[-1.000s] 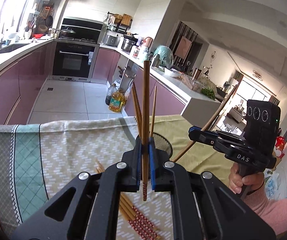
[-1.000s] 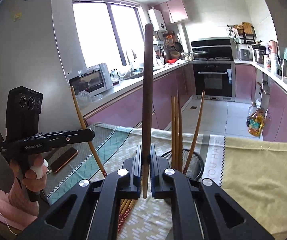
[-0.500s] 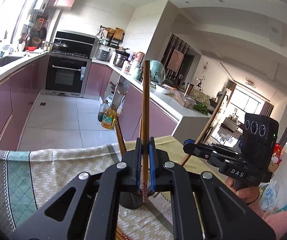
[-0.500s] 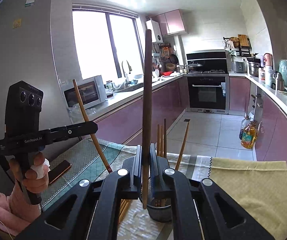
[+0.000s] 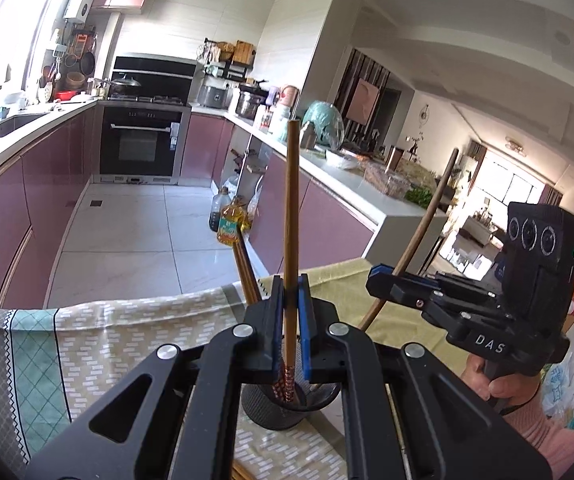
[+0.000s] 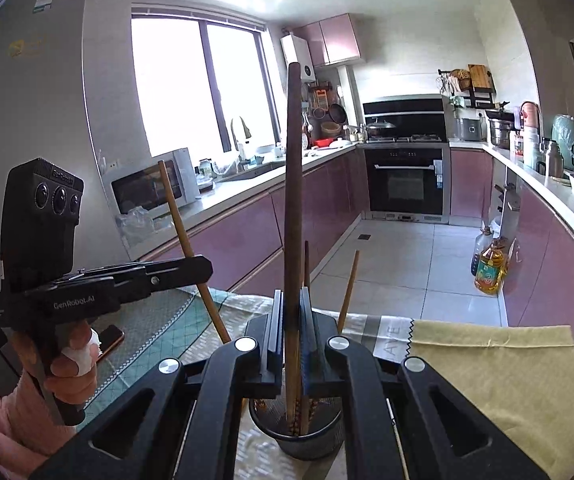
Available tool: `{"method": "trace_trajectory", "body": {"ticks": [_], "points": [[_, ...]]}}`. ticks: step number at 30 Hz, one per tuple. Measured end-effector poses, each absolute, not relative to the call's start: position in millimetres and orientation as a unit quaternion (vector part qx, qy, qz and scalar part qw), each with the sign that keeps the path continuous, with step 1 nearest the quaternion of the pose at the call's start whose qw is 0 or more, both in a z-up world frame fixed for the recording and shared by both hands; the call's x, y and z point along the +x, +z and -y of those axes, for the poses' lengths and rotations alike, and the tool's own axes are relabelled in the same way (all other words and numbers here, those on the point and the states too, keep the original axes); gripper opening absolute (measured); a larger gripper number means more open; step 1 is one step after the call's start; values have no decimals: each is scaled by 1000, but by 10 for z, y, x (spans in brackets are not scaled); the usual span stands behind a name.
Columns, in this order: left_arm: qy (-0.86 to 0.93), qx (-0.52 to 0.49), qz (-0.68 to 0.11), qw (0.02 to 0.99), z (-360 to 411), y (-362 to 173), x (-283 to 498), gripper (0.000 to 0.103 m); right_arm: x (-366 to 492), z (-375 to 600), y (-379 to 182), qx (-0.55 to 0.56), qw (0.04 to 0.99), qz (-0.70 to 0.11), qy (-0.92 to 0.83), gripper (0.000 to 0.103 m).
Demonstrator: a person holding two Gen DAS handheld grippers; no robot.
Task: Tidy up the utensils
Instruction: 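Lower the upright chopstick into the mesh cup with the right gripper, then open the right gripper to release the chopstick into the cup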
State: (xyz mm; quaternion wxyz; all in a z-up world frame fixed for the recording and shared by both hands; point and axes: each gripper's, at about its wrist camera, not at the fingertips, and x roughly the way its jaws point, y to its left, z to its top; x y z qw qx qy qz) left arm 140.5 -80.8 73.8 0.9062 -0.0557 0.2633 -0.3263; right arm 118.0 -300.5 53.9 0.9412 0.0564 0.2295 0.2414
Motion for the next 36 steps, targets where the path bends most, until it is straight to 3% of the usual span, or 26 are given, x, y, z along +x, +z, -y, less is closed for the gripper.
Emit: {"method": "trace_trajectory", "body": {"ticks": [14, 30, 36], "points": [[-330, -5, -347, 878, 985, 224, 1656, 7, 1472, 2840, 171, 26, 911, -329, 245, 6], [-302, -4, -376, 876, 1151, -6, 1905, 8, 1694, 2875, 41, 61, 910, -339, 229, 9], [-284, -9, -370, 885, 1062, -48, 1843, 19, 1610, 2959, 45, 76, 912, -331, 230, 11]]}}
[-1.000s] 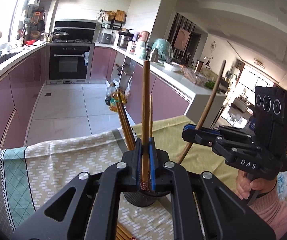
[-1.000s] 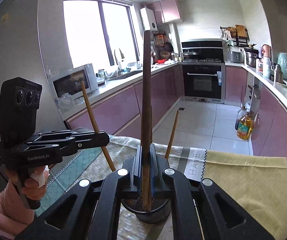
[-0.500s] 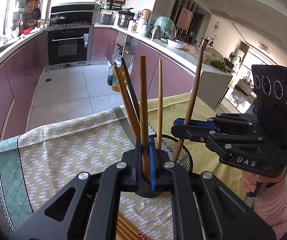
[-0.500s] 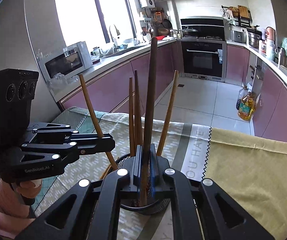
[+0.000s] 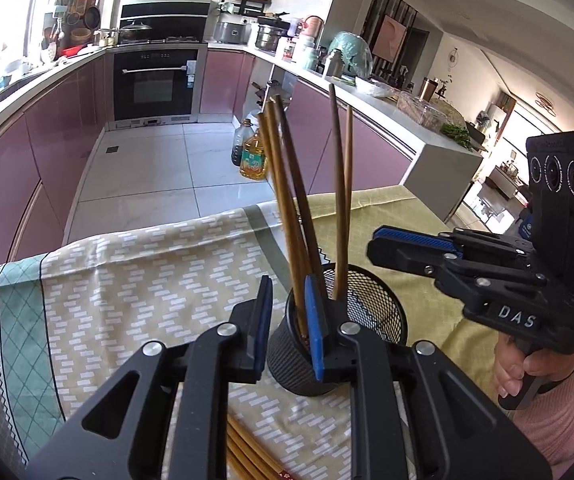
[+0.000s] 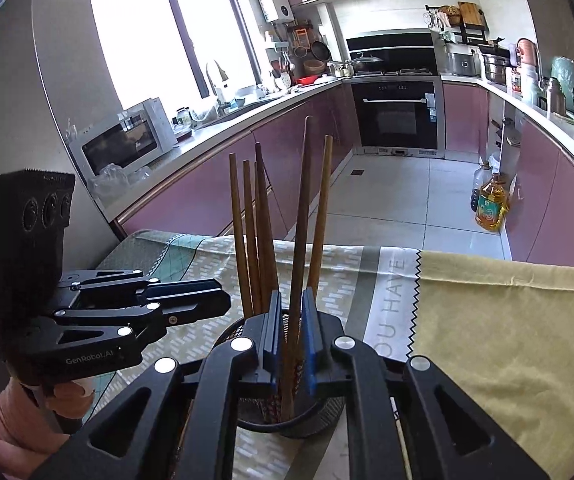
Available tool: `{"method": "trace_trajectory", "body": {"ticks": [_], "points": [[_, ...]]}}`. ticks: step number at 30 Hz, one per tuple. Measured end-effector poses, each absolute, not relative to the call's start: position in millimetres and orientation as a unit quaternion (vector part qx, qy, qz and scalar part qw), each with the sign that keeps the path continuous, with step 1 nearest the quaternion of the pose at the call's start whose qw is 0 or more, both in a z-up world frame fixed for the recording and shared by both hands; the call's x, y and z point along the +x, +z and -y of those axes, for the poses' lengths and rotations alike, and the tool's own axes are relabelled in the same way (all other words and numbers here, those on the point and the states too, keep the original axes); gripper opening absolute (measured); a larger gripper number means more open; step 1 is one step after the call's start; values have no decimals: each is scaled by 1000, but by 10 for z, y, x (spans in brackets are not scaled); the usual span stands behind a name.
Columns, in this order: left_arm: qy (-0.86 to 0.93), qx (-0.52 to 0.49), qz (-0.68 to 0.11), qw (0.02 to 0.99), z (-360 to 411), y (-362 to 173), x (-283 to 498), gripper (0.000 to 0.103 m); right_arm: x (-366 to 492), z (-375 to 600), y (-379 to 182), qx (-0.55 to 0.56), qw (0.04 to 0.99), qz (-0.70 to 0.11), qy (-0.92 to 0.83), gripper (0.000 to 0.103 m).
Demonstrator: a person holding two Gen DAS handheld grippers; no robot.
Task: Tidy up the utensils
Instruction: 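Open the right gripper to release the chopstick into the cup, then move the right gripper back to the chopstick pile and close on one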
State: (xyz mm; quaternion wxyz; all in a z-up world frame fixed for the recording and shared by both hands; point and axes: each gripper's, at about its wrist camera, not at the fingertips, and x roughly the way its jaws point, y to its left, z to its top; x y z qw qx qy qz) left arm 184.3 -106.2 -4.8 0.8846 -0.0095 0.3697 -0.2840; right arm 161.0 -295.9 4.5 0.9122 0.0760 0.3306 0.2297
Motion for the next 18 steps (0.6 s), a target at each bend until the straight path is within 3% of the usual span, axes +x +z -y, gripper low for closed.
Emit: {"method": "trace_trajectory", "body": {"ticks": [8, 10, 15, 18], "points": [[-259, -14, -315, 913, 721, 34, 1484, 38, 1258, 2962, 131, 78, 916, -298, 256, 24], [-250, -13, -300, 920, 615, 49, 1371, 50, 1142, 2923, 143, 75, 915, -290, 271, 31], [-224, -8, -287, 932, 380, -35, 1142, 66, 873, 2714, 68, 56, 900, -297, 316, 37], [-208, 1, -302, 930, 294, -189, 1045, 68, 812, 2565, -89, 52, 888, -320, 327, 38]]}}
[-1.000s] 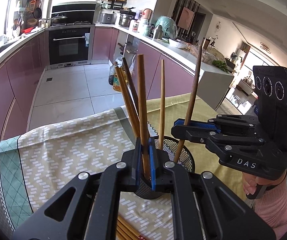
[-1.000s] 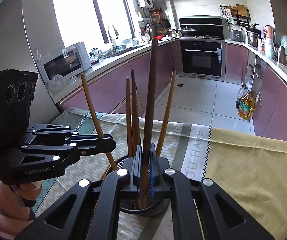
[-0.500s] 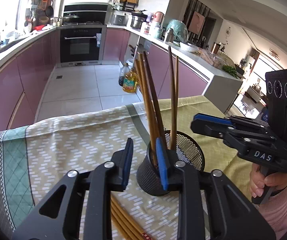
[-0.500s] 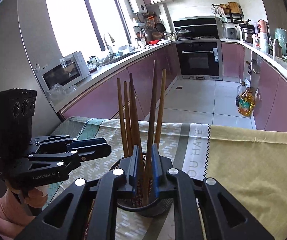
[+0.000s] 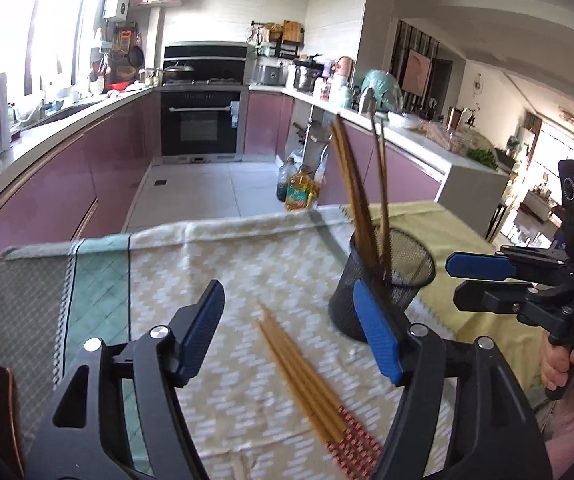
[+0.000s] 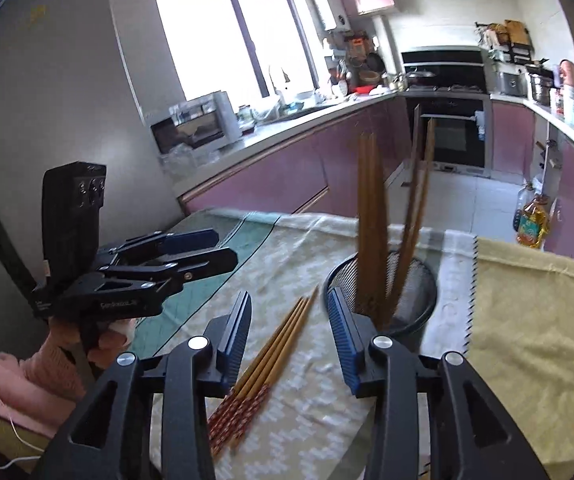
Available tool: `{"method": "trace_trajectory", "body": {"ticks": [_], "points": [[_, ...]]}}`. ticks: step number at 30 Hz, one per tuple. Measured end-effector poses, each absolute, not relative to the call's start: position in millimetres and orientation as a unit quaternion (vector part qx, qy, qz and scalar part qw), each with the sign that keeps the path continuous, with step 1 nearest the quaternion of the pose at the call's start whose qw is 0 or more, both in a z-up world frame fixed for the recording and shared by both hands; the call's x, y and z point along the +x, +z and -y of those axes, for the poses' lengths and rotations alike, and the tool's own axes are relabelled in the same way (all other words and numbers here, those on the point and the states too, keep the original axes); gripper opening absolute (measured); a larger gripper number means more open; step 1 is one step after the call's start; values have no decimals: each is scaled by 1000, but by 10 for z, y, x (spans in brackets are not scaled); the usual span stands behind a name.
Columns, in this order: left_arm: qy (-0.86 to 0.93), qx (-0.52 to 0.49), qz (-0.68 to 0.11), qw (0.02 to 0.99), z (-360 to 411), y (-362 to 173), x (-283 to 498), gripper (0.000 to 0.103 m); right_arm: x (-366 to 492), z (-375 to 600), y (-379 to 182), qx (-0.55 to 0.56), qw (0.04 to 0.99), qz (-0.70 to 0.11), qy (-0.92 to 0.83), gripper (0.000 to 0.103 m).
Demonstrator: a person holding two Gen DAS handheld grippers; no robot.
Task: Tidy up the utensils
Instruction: 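Move the right gripper back to the chopstick pile and close on one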
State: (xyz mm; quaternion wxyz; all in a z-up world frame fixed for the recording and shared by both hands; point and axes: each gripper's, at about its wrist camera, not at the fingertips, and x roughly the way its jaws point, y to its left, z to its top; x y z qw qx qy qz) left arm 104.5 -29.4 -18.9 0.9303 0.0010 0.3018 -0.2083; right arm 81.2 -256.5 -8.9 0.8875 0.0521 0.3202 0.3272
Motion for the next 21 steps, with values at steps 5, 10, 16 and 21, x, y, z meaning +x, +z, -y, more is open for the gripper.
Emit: {"method": "trace_trajectory", "body": {"ticks": [5, 10, 16, 21], "points": [[-187, 12, -347, 919, 205, -523, 993, 68, 866, 2348, -493, 55, 863, -382, 325, 38], [-176, 22, -381, 907, 169, -798, 938, 68, 915, 2178, -779, 50, 849, -424, 312, 38], [-172, 32, -401, 899, 204, -967, 887, 68, 878, 2020, -903, 30, 849, -437, 296, 38], [-175, 33, -410, 895, 228, -1022, 851, 68, 850, 1937, -942, 12, 851, -442, 285, 38]]}}
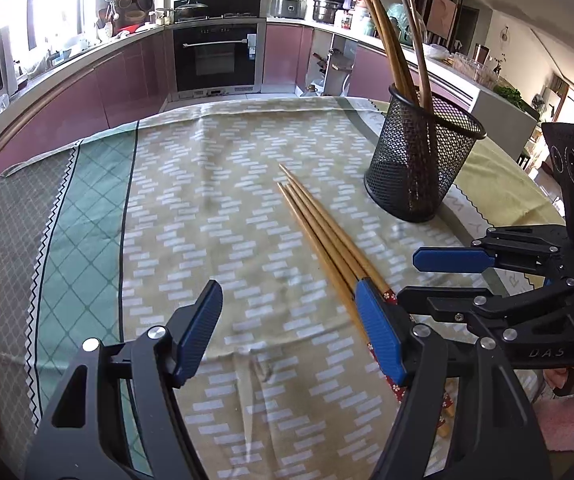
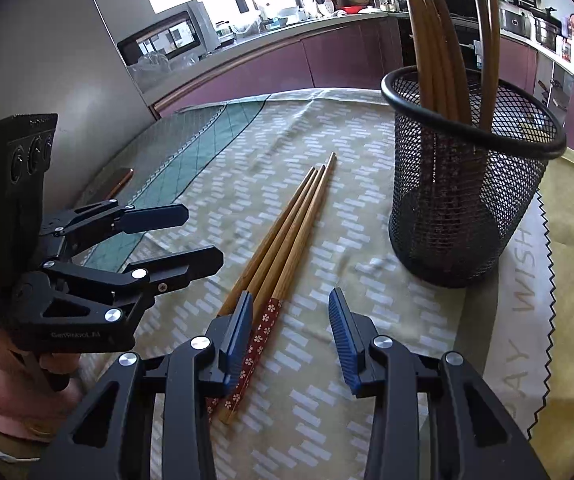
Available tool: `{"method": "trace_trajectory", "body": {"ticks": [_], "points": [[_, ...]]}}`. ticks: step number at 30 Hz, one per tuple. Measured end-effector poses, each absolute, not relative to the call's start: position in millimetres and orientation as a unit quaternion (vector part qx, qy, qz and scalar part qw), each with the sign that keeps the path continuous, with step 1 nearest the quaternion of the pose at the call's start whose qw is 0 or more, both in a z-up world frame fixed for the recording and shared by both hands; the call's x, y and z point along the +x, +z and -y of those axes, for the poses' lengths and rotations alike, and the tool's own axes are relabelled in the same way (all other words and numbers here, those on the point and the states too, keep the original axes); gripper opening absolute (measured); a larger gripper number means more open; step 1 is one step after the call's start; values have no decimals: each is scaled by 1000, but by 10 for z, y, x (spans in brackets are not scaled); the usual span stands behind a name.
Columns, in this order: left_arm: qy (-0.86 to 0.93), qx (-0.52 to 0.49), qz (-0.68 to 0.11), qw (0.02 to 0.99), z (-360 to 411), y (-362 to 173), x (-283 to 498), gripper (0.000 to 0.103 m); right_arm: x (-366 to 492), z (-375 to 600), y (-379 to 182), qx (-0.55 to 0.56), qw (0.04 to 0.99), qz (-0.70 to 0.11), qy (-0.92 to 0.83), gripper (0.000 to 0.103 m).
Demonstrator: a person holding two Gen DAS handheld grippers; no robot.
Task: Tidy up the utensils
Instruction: 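Move the right gripper back to the chopstick pile and close on one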
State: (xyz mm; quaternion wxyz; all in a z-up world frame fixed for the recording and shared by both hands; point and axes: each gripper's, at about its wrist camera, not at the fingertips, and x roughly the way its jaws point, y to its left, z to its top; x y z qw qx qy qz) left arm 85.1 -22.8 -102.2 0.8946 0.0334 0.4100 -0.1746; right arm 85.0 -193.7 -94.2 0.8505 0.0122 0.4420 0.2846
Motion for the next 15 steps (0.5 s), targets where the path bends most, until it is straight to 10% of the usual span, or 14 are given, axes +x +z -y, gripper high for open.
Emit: {"method": "trace_trajectory", "body": {"ticks": [15], "points": [[-184, 41, -419, 888, 321, -1056, 866, 68, 851, 1911, -989, 0, 855, -447, 264, 28]]}}
